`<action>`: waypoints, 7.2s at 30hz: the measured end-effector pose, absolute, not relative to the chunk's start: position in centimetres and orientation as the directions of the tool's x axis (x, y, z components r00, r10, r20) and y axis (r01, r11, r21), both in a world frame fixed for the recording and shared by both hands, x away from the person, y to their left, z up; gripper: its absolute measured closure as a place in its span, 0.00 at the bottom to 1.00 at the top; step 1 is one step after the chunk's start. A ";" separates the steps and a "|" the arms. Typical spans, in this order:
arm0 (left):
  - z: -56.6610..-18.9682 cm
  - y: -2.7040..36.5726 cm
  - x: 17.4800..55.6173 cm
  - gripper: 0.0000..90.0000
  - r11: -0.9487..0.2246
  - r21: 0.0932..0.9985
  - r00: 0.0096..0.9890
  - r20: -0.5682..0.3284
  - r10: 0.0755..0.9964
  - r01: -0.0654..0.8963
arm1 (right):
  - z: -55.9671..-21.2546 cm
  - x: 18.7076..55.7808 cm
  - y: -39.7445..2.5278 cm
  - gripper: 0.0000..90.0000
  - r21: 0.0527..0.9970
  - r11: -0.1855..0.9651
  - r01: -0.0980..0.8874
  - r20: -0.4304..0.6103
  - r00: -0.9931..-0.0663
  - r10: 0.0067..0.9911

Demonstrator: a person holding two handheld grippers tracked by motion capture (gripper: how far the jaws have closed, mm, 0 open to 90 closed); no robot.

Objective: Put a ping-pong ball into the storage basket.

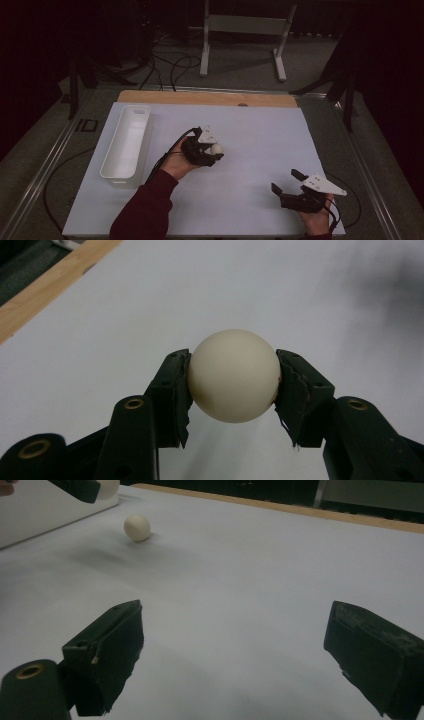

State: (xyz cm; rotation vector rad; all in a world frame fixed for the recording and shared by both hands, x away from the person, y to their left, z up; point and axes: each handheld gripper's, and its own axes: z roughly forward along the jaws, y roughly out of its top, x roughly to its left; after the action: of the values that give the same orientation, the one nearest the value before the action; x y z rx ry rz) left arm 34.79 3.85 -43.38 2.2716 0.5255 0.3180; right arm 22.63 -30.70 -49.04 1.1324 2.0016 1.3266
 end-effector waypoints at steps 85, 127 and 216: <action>-37.5 13.4 34.6 0.57 -0.531 0.811 0.841 0.093 0.533 0.247 | -49.0 22.6 -30.8 0.10 0.912 0.173 0.371 0.058 -0.536 0.842; -36.6 18.0 35.4 0.57 -0.508 0.815 0.791 0.106 0.603 0.278 | -49.0 22.6 -30.8 0.10 0.911 0.175 0.373 0.058 -0.536 0.842; -37.9 25.6 36.5 0.57 -0.448 0.796 0.652 0.090 0.752 0.407 | -49.0 22.7 -30.8 0.10 0.911 0.176 0.373 0.056 -0.534 0.843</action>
State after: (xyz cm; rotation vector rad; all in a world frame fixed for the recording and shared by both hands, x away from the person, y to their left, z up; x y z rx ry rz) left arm 36.55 25.65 -37.85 2.0883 0.8970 0.5643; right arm 22.66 -30.76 -49.04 1.1429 1.9909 1.3328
